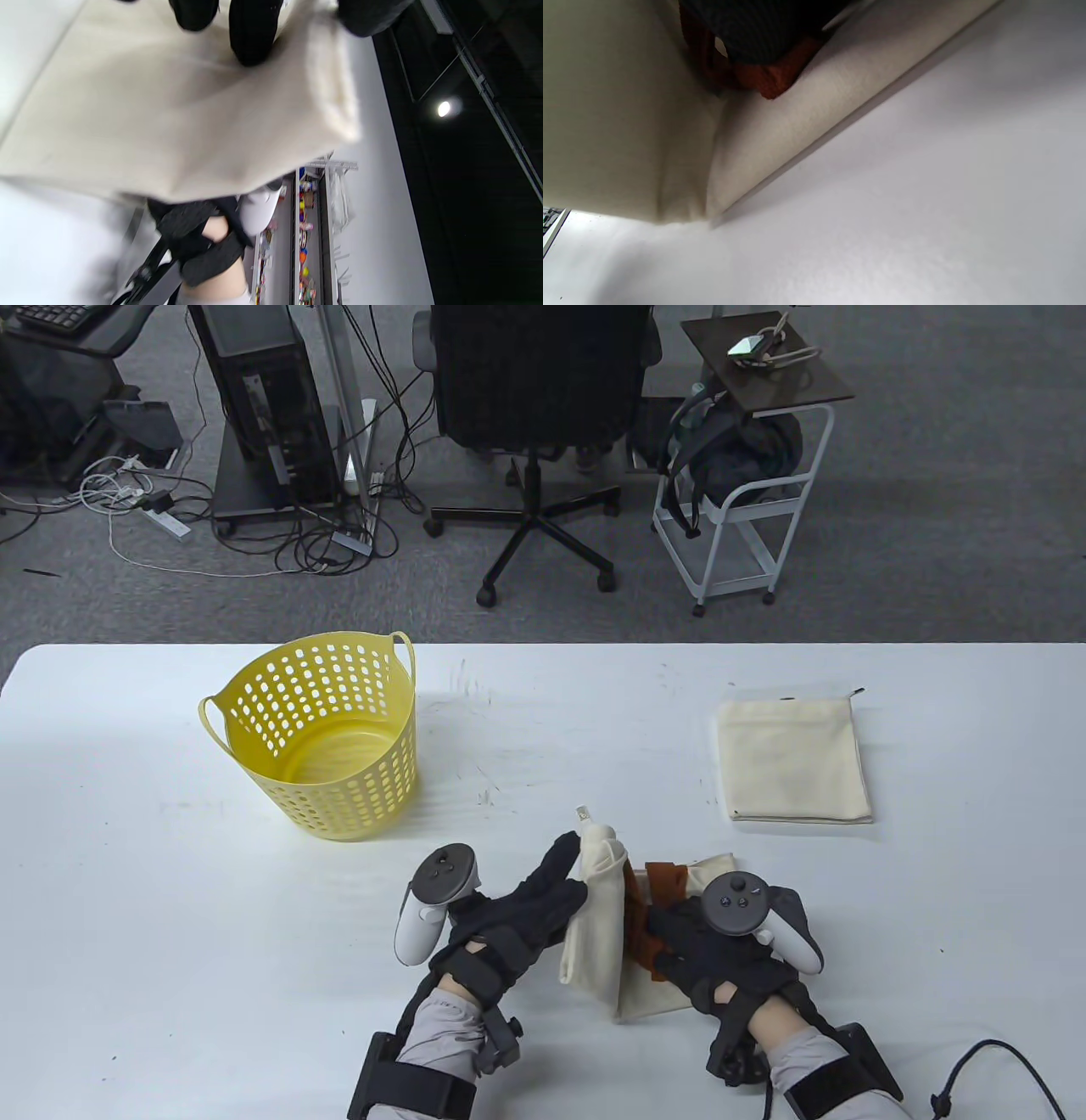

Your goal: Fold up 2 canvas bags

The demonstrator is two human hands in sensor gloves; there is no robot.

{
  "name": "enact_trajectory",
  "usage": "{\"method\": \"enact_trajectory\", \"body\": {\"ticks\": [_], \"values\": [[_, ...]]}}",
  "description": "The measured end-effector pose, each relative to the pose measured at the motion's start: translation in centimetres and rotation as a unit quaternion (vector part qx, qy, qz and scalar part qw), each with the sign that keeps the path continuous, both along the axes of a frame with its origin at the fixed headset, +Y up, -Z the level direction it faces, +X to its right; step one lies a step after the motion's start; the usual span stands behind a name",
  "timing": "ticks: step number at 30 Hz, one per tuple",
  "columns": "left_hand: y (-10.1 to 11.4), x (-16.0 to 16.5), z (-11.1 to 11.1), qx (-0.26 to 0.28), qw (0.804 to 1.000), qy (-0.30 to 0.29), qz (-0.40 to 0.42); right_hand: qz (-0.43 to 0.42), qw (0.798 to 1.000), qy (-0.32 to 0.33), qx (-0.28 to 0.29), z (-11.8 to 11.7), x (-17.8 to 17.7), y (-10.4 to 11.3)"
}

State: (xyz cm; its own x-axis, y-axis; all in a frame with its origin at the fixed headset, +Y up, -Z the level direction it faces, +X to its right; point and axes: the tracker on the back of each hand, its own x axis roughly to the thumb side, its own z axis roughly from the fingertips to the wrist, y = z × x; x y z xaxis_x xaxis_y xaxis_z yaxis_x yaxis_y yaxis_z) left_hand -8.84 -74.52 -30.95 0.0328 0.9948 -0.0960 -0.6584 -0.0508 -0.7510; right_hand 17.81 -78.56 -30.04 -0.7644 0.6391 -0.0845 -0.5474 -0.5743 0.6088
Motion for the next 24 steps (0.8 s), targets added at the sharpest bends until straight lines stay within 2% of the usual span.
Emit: {"method": "enact_trajectory", "body": {"ticks": [4, 7, 11, 13, 15, 16, 18, 20, 22, 24], "values": [[-0.9, 1.6, 0.3, 0.002, 0.999, -0.021, -0.036, -0.017, 1.0, 0.012, -0.005, 0.0, -0.1, -0.1], [-0.6, 2.7, 0.5, 0.066, 0.988, -0.025, -0.134, -0.02, 1.0, 0.024, -0.001, 0.0, -0.4, 0.0], [-0.3, 4.1, 1.3, 0.169, 0.948, -0.027, -0.268, -0.043, 0.999, 0.031, -0.002, -0.1, -0.6, 0.0], [-0.6, 5.0, 1.8, 0.213, 0.917, -0.039, -0.335, -0.089, 0.995, 0.04, -0.014, -0.7, 0.2, 0.2], [-0.8, 5.6, 2.1, 0.236, 0.899, -0.045, -0.366, -0.14, 0.989, 0.038, -0.031, -1.3, 1.4, 0.8], [-0.9, 5.9, 2.2, 0.239, 0.896, -0.049, -0.371, -0.149, 0.988, 0.027, -0.034, -1.4, 1.9, 1.2], [-1.4, 6.5, 2.4, 0.24, 0.888, -0.06, -0.388, -0.151, 0.988, -0.038, 0.008, -1.6, 3.9, 2.7], [-2.0, 7.0, 2.5, 0.246, 0.875, -0.073, -0.41, -0.166, 0.975, -0.136, 0.06, -1.4, 6.5, 4.2], [-2.1, 7.3, 2.6, 0.252, 0.869, -0.075, -0.419, -0.188, 0.961, -0.194, 0.065, -1.0, 8.2, 4.4], [-2.2, 7.4, 2.7, 0.263, 0.859, -0.08, -0.431, -0.214, 0.95, -0.226, 0.039, -0.6, 9.3, 3.8]]}}
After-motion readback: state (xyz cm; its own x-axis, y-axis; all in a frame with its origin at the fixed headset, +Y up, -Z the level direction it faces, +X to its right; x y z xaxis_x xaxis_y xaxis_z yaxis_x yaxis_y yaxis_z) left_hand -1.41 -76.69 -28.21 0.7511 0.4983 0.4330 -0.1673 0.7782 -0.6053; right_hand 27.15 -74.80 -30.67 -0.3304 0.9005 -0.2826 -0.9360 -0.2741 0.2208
